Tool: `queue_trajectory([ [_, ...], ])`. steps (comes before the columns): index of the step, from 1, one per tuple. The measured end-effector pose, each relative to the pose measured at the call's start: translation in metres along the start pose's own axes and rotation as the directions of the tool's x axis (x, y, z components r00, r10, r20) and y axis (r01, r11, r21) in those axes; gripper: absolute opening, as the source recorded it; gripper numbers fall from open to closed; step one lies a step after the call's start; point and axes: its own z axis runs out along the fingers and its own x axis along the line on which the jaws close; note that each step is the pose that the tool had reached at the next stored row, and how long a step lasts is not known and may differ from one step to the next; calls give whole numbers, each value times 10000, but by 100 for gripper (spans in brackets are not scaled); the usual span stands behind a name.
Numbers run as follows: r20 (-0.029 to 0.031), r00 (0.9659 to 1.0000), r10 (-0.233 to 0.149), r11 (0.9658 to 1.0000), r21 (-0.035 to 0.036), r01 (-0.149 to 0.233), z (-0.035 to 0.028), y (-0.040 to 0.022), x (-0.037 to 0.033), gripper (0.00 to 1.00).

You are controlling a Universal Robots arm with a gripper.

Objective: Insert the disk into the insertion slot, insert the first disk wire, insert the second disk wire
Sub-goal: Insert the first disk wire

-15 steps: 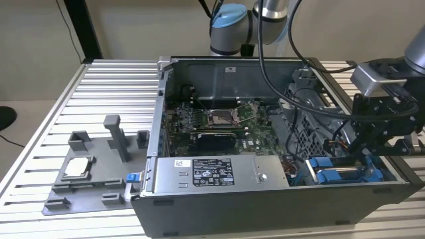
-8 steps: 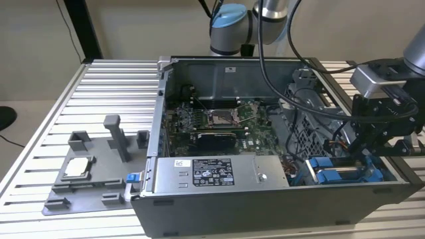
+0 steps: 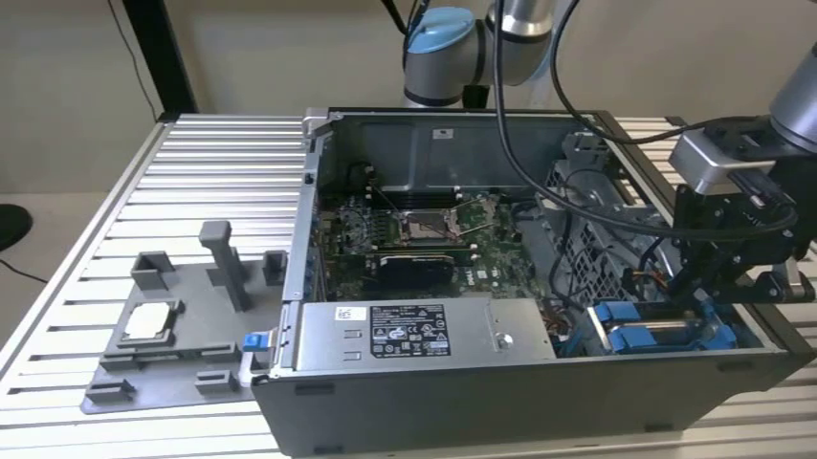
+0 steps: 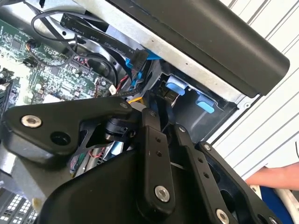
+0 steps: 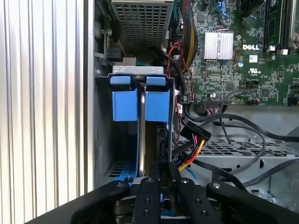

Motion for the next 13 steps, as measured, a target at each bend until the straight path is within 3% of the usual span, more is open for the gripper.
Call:
queue_trajectory([
  [8, 2, 10000, -1, 10000, 19, 1, 18, 1, 0, 0],
  [9, 15, 10000, -1, 10000, 20, 1, 19, 1, 0, 100],
  [13, 7, 10000, 0, 10000, 18, 0, -32, 2, 0, 100],
])
